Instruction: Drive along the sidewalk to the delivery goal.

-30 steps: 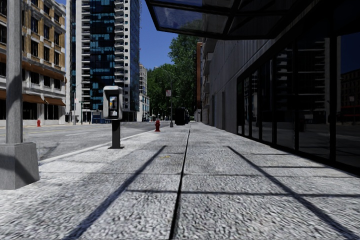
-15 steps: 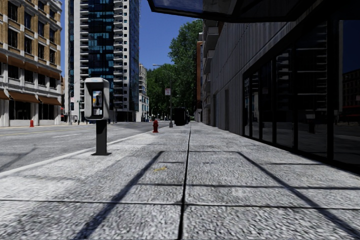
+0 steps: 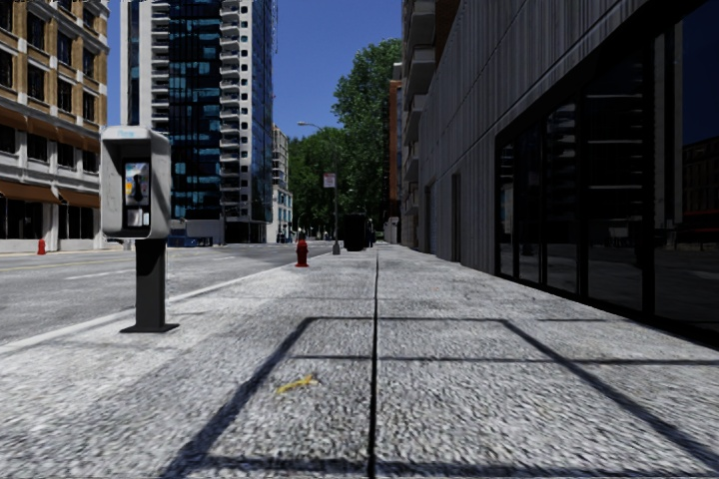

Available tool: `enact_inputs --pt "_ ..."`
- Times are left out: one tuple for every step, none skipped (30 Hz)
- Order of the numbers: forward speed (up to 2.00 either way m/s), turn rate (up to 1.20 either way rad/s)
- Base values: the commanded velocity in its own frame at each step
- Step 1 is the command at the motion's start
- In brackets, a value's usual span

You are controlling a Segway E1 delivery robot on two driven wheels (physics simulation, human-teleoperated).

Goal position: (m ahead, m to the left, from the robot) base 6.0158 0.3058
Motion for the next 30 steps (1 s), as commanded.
enact_inputs --pt "2.0 -0.25" --pt "2.0 -0.25" --pt "2.0 -0.02" --pt "2.0 0.0" --pt "2.0 0.0" --pt "2.0 0.0" --pt "2.0 0.0" --pt "2.0 0.0" --pt "2.0 0.0" --pt "2.0 0.0" --pt "2.0 0.0" --pt "2.0 0.0" --pt "2.0 0.0" --pt "2.0 0.0" --pt "2.0 0.0" --pt "2.0 0.0" --pt "2.0 0.0" --pt "2.0 0.0" --pt "2.0 0.0" --pt "2.0 0.0" --pt "2.0 0.0" --pt "2.0 0.0" --pt "2.0 0.0" --pt "2.0 0.0" --pt "2.0 0.0" --pt "2.0 0.0" --pt "2.0 0.0" --pt "2.0 0.0" --pt "2.0 0.0" --pt "2.0 0.0"
